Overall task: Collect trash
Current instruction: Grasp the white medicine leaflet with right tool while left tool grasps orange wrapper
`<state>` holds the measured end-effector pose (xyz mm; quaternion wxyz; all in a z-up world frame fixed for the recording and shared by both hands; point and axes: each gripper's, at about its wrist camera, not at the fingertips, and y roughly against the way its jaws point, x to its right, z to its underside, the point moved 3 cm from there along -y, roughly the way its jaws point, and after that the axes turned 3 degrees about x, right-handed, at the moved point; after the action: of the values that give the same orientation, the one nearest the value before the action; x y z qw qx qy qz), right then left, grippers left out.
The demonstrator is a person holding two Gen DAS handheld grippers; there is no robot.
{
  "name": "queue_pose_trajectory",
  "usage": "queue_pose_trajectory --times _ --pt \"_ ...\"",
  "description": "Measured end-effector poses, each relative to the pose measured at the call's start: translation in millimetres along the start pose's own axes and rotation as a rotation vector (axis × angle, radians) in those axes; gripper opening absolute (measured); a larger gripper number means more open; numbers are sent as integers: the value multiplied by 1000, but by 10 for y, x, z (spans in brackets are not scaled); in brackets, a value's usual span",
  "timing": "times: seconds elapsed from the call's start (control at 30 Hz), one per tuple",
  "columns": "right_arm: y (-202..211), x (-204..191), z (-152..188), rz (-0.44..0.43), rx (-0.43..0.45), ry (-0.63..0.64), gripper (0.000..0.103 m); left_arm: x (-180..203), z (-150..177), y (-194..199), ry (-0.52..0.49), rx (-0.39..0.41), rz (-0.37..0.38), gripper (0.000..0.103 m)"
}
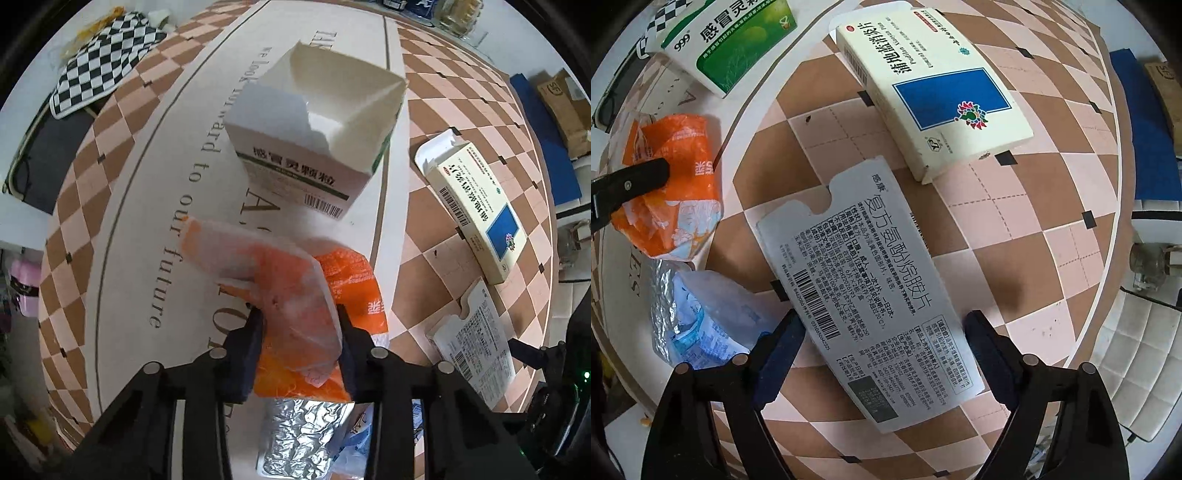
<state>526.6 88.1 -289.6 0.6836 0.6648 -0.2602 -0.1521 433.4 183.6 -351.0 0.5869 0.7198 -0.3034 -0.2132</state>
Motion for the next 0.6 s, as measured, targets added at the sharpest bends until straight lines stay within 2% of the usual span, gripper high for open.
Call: queue_pose_trajectory --times 0.07,0.2,0.27,0.5,0.6 --pt "-2 29 9 0 5 -8 87 -9 -3 99 -15 13 -12 26" --pt "17 65 34 2 10 -16 87 21 50 238 -38 32 -30 24" --pt "38 31 48 0 -15 -7 87 48 99 288 -50 38 -43 24" --pt "9 -43 -33 56 -56 100 93 95 215 130 -56 20 -45 24" --pt "-3 -27 -36 39 -69 121 93 52 171 60 -61 16 -47 24"
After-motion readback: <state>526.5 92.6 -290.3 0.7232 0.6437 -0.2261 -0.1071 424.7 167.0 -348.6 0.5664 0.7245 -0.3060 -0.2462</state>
